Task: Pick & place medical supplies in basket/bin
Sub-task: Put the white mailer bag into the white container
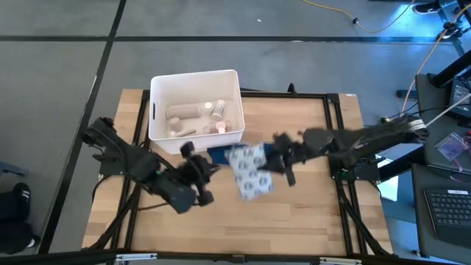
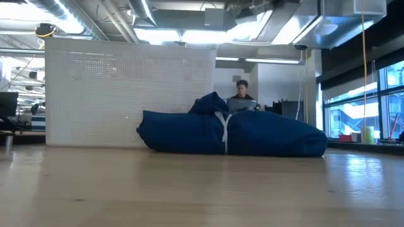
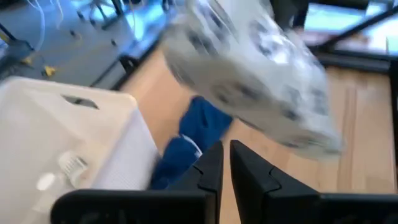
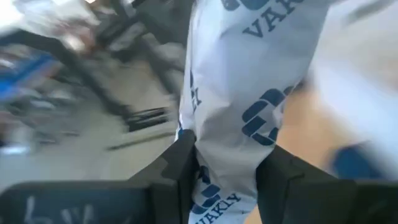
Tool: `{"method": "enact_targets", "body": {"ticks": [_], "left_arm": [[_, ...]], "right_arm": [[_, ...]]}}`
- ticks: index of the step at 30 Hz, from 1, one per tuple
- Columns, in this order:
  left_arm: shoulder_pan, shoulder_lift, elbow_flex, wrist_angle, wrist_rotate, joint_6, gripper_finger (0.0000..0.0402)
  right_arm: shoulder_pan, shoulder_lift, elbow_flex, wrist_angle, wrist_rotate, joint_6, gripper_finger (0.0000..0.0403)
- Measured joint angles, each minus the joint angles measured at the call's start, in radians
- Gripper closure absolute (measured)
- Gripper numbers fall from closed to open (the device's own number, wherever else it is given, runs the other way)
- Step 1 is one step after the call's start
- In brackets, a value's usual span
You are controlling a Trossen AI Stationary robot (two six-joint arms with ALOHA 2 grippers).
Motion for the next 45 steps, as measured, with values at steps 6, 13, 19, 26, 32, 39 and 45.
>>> {"method": "enact_targets", "body": {"ticks": [6,13,19,26,32,39,45], "left_arm": [[0.055,-0.108,0.000,-0.043,0.080,0.077,0.0391],[0.181,-0.231,0.000,-0.048,0.302,0.299,0.0398],[0.290,-0.338,0.000,-0.041,0.391,0.466,0.0397],[0.374,-0.435,0.000,-0.067,0.441,0.573,0.0398],[0.443,-0.479,0.000,-0.143,0.420,0.584,0.0394],[0.519,-0.489,0.000,-0.150,0.412,0.590,0.0399],[0.566,-0.485,0.000,-0.150,0.414,0.577,0.0394]], "right_arm": [[-0.143,0.002,0.389,-0.392,0.183,-0.284,0.0277],[-0.345,0.169,0.728,-0.494,0.175,-0.534,0.0285],[-0.490,0.411,0.976,-0.516,0.105,-0.667,0.0279],[-0.621,0.717,1.242,-0.591,-0.050,-0.742,0.0281],[-0.670,0.919,1.405,-0.645,-0.119,-0.841,0.0282],[-0.701,1.008,1.397,-0.629,-0.121,-1.019,0.0282],[-0.720,1.065,1.396,-0.674,-0.131,-1.106,0.0282]]}}
